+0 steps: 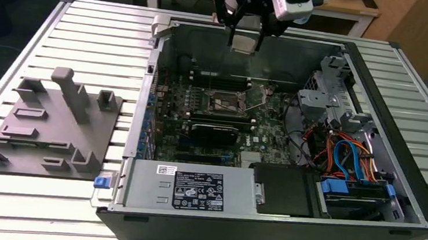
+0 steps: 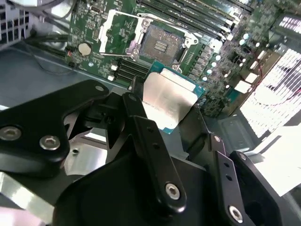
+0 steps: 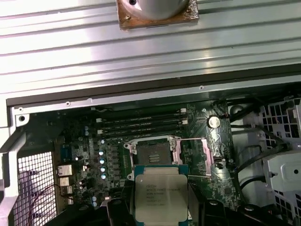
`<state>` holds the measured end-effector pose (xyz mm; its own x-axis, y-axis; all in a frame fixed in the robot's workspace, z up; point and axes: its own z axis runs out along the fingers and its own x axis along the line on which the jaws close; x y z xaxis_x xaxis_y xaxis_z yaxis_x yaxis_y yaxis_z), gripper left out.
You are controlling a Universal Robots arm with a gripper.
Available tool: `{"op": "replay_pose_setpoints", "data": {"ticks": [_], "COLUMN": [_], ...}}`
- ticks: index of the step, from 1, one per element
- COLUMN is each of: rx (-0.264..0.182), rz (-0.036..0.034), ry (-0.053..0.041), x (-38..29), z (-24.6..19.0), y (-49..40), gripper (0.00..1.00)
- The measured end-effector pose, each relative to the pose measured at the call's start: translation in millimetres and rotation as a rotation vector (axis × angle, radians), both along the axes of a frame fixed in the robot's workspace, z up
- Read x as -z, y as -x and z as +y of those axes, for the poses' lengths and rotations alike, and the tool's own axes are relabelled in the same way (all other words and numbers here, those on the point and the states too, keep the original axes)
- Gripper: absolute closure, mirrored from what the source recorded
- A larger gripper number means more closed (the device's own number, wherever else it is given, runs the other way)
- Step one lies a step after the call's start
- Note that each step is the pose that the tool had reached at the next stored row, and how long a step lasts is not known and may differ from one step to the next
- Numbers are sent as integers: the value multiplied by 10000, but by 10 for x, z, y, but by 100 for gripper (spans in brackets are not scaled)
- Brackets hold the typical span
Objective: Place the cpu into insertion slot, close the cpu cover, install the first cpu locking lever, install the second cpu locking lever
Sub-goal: 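Place the cpu into insertion slot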
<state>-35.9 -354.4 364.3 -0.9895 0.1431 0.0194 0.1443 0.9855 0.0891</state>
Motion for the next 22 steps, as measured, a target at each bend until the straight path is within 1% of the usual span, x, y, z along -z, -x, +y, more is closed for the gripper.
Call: {"op": "replay_pose_setpoints", "data": {"ticks": [16,18,22], "rx": [79,245,949], "rz": [-1,-1,-1], "ry": [-2,-3,-1], "x": [1,2,4], "z": [0,1,0], "y": [0,0,0], "gripper": [46,46,46]}}
